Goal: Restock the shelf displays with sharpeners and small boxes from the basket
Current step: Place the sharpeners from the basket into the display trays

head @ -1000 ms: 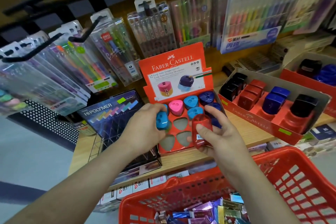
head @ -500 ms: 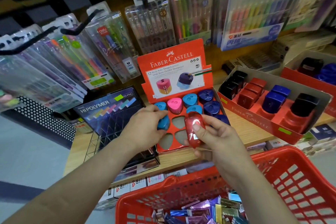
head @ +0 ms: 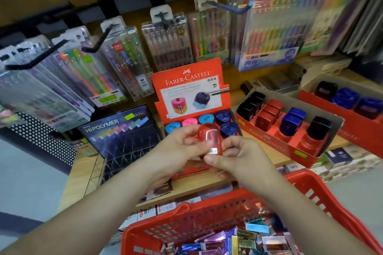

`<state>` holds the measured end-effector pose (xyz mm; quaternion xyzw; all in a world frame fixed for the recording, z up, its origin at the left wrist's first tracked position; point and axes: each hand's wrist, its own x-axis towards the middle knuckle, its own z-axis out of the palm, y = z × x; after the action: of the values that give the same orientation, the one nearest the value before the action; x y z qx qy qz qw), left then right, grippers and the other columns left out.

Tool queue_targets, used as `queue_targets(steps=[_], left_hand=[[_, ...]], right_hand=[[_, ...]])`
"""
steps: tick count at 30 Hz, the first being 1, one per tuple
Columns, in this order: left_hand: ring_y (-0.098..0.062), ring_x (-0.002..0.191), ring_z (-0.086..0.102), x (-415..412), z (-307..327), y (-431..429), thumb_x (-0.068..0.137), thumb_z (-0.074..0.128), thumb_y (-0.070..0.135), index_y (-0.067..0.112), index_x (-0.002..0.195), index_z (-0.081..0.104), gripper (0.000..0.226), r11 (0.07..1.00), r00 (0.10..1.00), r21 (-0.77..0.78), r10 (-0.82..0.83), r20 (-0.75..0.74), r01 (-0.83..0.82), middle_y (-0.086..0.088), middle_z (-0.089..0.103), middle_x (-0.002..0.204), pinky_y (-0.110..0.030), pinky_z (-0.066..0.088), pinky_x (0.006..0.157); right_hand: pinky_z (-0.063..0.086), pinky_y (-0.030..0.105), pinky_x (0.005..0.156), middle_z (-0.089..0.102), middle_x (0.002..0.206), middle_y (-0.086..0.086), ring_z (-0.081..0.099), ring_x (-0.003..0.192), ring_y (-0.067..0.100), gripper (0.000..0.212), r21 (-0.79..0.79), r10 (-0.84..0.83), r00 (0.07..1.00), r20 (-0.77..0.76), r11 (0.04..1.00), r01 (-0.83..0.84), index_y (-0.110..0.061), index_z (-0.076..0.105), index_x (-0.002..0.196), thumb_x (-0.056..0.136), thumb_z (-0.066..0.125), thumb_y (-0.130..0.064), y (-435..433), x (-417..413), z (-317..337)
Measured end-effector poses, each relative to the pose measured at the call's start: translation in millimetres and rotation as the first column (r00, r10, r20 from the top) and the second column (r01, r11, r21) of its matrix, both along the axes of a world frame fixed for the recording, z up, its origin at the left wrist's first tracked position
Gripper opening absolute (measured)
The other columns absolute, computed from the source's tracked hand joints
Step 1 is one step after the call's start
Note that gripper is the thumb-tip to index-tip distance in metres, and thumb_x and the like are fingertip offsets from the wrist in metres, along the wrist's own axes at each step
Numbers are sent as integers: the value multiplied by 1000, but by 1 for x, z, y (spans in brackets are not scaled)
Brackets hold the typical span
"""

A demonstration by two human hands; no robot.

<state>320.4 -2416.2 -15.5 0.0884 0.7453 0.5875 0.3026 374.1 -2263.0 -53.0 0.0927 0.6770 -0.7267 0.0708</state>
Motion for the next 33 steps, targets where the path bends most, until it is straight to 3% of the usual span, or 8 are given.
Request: queue_targets(steps=[4, 10, 15, 18, 24, 26, 30, 33], left_hand=[[-19, 77, 66, 11, 11, 14, 94, 57, 11, 20, 120, 59, 28, 992, 999, 117, 45, -16, -43, -11, 70, 97, -32, 51, 66], [-29, 68, 67, 22, 37, 33, 89, 64, 15, 28, 115, 59, 29, 998, 987, 54, 48, -156, -40, -18, 70, 94, -37, 43, 63], [-11, 64, 63, 21, 45, 57, 74, 79, 8, 17, 89, 66, 21, 995, 924, -1, 89, -372, -96, -2, 71, 77, -23, 51, 61], [-11, 78, 68, 16, 39, 80, 82, 72, 11, 18, 96, 70, 16, 998, 897, -35, 30, -440, -51, 0, 74, 85, -24, 52, 77], [-5, 74, 58, 0, 14, 137, 92, 61, 13, 29, 107, 62, 22, 993, 875, -120, -51, -481, -8, -5, 66, 90, -30, 52, 76], [-7, 73, 62, -5, 13, 158, 84, 70, 9, 22, 101, 64, 22, 997, 874, -78, -15, -486, -26, -6, 68, 89, -24, 51, 72], [-8, 70, 64, -19, 12, 196, 78, 77, 17, 29, 91, 70, 19, 986, 779, -157, -52, -625, -61, 7, 71, 78, -27, 53, 71], [-8, 75, 65, -28, 13, 215, 81, 75, 22, 32, 98, 70, 21, 974, 734, -205, -68, -675, -99, 15, 69, 82, -23, 51, 75]], right_hand=[[53, 25, 49, 70, 62, 9, 67, 53, 19, 28, 442, 200, 980, 9, 878, -183, -4, 58, 76, 79, 79, -23, 17, -2, 33], [45, 13, 56, 66, 68, -9, 59, 61, 0, 17, 869, 479, 863, 161, 346, -355, -19, 69, 80, 89, 64, -32, 78, 25, 79], [50, 18, 67, 67, 78, -16, 61, 77, -4, 15, 882, 287, 956, 60, 434, -186, -33, 66, 79, 91, 63, -25, 149, 55, 69], [46, 17, 72, 61, 92, -17, 57, 86, 1, 19, 879, 91, 994, -57, 477, 7, -42, 62, 88, 89, 66, -23, 183, 66, 38], [46, 26, 90, 48, 123, -14, 50, 112, 6, 50, 777, -143, 964, -225, 570, 266, -42, 50, 127, 85, 71, -24, 213, 71, -11], [48, 30, 88, 51, 119, -14, 52, 108, 10, 44, 773, -184, 920, -347, 499, 392, -37, 56, 122, 84, 70, -18, 221, 73, -15], [42, 51, 95, 55, 124, 11, 48, 118, 37, 42, 825, -280, 808, -519, 83, 559, -21, 66, 119, 78, 73, -26, 257, 76, -15], [32, 58, 109, 39, 146, 21, 30, 137, 43, 58, 898, -403, 858, -318, 163, 409, -31, 57, 132, 78, 69, -46, 279, 75, -30]])
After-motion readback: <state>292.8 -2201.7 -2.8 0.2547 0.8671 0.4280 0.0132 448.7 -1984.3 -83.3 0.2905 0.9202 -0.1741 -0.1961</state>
